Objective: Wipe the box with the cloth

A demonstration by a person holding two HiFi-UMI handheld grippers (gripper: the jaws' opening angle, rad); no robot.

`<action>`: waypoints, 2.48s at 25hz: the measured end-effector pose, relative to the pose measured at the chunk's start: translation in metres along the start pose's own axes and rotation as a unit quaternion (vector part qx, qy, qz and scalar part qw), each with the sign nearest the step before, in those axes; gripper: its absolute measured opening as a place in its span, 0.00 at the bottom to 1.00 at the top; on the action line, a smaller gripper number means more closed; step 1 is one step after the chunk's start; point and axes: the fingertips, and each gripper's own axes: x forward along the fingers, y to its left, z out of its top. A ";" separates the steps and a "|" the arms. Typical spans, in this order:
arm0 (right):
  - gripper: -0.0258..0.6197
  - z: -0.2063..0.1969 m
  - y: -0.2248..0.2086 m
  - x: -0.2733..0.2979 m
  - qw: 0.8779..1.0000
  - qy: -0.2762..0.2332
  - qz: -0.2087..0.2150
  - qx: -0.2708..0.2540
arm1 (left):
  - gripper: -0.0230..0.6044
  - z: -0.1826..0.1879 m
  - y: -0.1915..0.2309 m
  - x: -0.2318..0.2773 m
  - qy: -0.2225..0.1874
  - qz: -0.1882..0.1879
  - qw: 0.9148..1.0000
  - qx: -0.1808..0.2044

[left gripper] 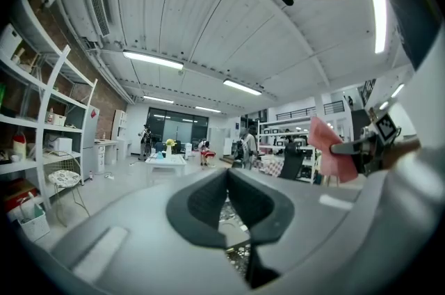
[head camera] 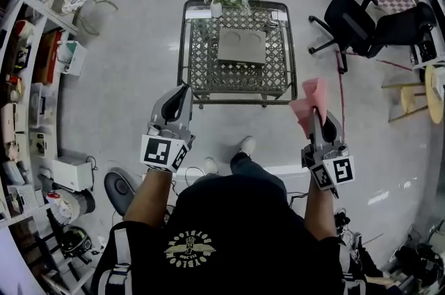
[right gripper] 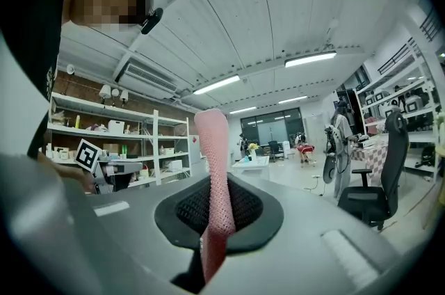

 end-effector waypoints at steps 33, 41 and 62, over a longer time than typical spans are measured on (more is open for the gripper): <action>0.07 0.012 -0.117 0.041 0.996 -0.016 0.089 -0.015 | 0.04 0.041 -0.069 0.078 -0.008 0.093 0.994 0.066; 0.07 0.016 -0.112 0.054 0.995 -0.029 0.093 0.003 | 0.04 0.043 -0.061 0.080 -0.013 0.091 0.994 0.065; 0.07 0.007 -0.099 0.156 0.999 0.004 0.048 -0.003 | 0.04 0.041 0.038 0.157 -0.012 0.052 0.998 0.041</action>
